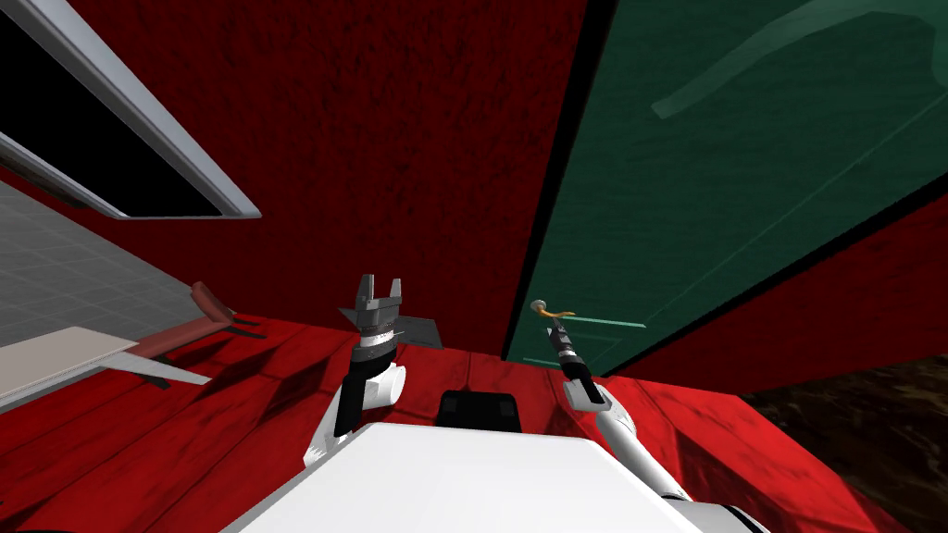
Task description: Pull the door open
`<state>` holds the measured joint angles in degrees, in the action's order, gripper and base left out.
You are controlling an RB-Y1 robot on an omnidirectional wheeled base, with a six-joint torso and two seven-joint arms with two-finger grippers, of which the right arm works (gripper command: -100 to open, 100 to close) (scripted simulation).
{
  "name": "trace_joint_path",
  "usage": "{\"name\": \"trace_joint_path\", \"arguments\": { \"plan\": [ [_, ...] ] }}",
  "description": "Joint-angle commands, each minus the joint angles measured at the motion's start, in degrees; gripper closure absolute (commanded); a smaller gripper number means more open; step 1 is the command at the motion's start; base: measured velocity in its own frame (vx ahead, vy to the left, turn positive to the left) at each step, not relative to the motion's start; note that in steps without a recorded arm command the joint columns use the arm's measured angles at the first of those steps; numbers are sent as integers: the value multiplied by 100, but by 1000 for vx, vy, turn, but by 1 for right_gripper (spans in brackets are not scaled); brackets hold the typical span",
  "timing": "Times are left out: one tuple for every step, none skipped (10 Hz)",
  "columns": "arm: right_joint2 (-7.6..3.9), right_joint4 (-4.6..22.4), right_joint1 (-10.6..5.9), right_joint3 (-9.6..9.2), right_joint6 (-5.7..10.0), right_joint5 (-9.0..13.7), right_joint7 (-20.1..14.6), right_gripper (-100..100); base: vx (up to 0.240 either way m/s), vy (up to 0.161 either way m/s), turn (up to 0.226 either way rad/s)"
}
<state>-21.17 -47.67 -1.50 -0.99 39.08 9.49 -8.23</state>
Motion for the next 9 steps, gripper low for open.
{"name": "trace_joint_path", "arguments": {
  "plan": [
    [-125, 199, -19, 70, 129, 46, -114, -100, 141, 8, 199],
    [-125, 199, -19, 70, 129, 46, -114, -100, 96, 0, 33],
    [-248, 312, 28, 150, 224, 95, -210, -100, 134, 17, 128],
    [-308, 366, 50, 189, 270, 118, -257, -100, 179, 20, 165],
    [-343, 399, 64, 212, 297, 133, -284, -100, 168, 2, 102],
    [-321, 260, 95, 201, 205, 126, -253, -100, 71, -4, 15],
    [-321, 260, 95, 201, 205, 126, -253, 100, -7, 1, -11],
    [-321, 260, 95, 201, 205, 126, -253, 100, -25, 1, -6],
    [-321, 260, 95, 201, 205, 126, -253, 100, -19, -3, 8]
  ]
}}
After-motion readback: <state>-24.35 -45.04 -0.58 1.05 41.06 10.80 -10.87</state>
